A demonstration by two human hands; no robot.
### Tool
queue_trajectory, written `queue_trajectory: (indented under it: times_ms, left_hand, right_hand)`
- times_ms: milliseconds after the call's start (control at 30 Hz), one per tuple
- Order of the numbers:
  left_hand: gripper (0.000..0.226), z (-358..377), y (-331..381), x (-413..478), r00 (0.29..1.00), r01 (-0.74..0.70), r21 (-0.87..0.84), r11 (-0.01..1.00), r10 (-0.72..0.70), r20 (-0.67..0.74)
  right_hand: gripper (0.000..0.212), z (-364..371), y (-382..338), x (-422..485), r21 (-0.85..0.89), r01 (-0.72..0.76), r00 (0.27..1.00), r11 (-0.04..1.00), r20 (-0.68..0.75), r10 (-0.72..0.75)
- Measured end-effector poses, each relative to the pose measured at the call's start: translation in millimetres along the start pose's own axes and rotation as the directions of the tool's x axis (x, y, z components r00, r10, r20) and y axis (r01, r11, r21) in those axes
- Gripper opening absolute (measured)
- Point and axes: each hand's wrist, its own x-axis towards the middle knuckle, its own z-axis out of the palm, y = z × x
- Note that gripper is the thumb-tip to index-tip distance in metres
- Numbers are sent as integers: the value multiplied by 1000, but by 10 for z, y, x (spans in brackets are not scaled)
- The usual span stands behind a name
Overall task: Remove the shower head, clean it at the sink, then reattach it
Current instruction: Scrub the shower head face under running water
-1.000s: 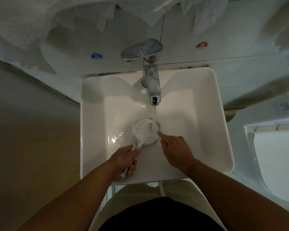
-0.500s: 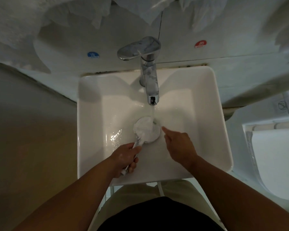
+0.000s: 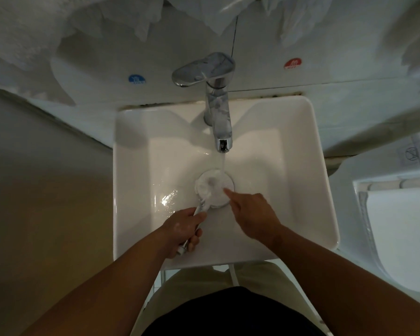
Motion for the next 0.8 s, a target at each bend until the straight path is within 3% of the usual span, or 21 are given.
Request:
queue_trajectory:
  times_ms: [100, 233, 400, 500, 567, 700, 800]
  left_hand:
    - [18, -2, 1, 3, 1000, 7, 0, 1000, -7, -4]
    - [20, -9, -2, -6, 1000, 2, 2, 1000, -2, 3]
    - [20, -19, 6, 6, 1000, 13, 11, 1000, -13, 3]
    - [20, -17, 8, 1, 1000, 19, -4, 1000, -19, 4]
    - [20, -19, 19, 0, 1000, 20, -4, 1000, -20, 3]
    - [20, -31, 19, 8, 1000, 24, 6, 1000, -24, 4]
    - [20, -35, 33, -1, 1000, 25, 3, 1000, -25, 6]
  right_hand:
    - [42, -75, 141, 161, -15, -124, 987, 992, -104, 121]
    - [42, 65, -58, 10, 26, 19, 998, 999, 53, -21]
    - [41, -77, 131, 213, -36, -111, 990, 993, -86, 108]
    - [43, 51, -63, 74, -13, 21, 998, 1000, 51, -20]
    - [42, 61, -83, 47, -16, 80, 995, 997, 63, -79]
    - [42, -79, 40, 285, 2, -125, 990, 992, -59, 125]
    - [42, 28, -130, 193, 9, 34, 998, 999, 51, -35]
